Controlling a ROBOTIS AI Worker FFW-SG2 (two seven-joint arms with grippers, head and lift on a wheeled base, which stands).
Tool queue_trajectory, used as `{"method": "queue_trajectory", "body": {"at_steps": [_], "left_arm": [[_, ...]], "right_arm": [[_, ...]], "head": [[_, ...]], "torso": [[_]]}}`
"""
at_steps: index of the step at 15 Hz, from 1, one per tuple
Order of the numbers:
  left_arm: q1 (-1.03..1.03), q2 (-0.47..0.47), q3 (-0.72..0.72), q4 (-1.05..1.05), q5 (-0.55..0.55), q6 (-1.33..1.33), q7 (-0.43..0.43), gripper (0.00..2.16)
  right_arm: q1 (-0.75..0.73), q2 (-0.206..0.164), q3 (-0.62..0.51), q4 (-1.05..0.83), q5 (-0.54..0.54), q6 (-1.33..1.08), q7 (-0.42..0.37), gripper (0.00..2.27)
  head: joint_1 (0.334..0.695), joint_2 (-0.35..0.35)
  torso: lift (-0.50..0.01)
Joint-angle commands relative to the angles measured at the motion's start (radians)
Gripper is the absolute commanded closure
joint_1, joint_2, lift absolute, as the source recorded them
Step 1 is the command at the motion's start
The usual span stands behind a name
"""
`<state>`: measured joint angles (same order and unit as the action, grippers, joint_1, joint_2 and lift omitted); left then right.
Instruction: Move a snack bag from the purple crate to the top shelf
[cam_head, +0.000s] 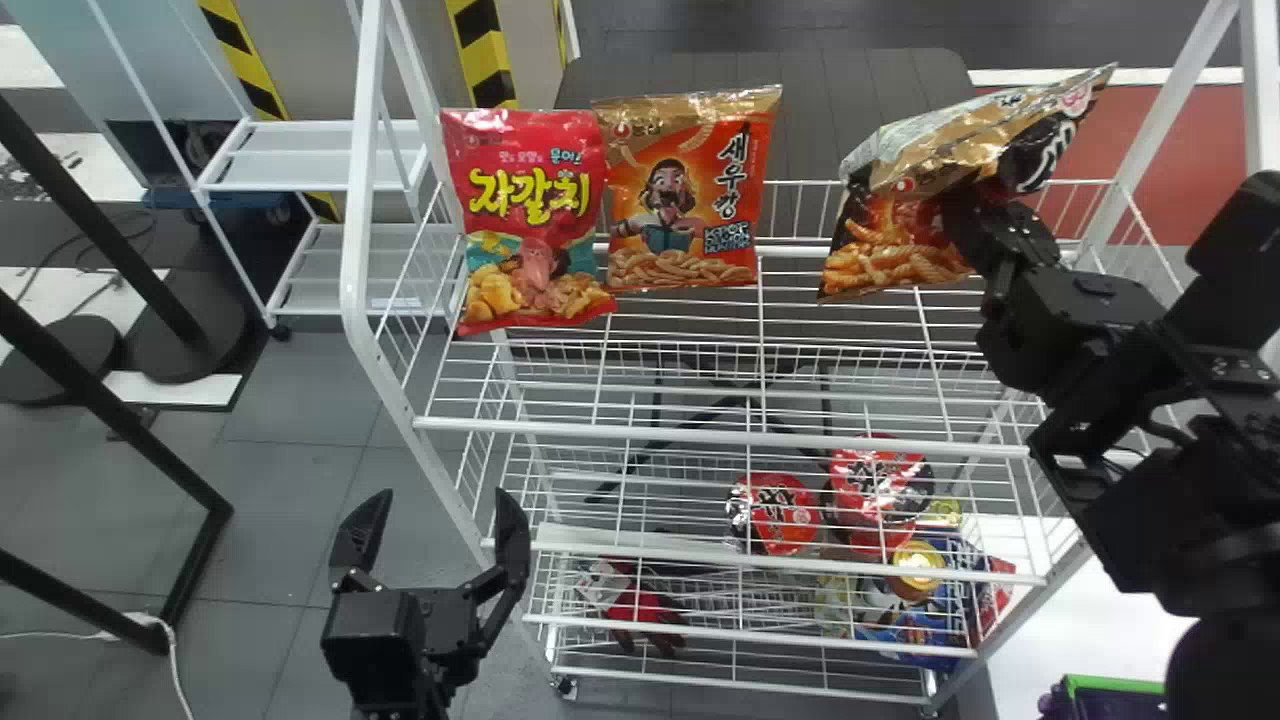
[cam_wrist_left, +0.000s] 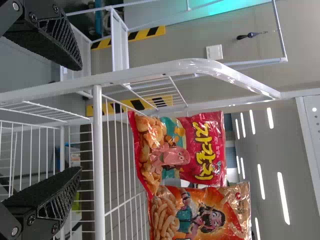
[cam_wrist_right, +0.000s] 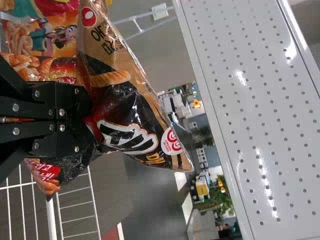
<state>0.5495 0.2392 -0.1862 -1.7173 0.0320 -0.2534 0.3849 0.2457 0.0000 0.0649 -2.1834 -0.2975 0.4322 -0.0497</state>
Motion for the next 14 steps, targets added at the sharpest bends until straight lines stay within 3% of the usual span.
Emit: {"method": "queue_trajectory", "body": {"at_steps": [1, 6, 14], "left_arm": [[0.001, 0.000, 0.001, 0.004, 0.002, -0.005, 0.000, 0.10], [-0.003, 0.000, 0.002, 0.008, 0.002, -0.008, 0.000, 0.10], [-0.007, 0.002, 0.011, 0.027, 0.008, -0.026, 0.000, 0.10]], "right_arm": [[-0.012, 0.001, 0.030, 0.036, -0.009, -0.059, -0.042, 1.82], [-0.089, 0.001, 0.056, 0.188, -0.006, -0.215, -0.130, 1.82], [-0.175, 0.001, 0.093, 0.456, -0.069, -0.414, -0.171, 1.82]], "head": [[0.695, 0.109], [0.695, 0.101], [0.695, 0.091]], "torso": [[0.000], [0.000], [0.000]]}}
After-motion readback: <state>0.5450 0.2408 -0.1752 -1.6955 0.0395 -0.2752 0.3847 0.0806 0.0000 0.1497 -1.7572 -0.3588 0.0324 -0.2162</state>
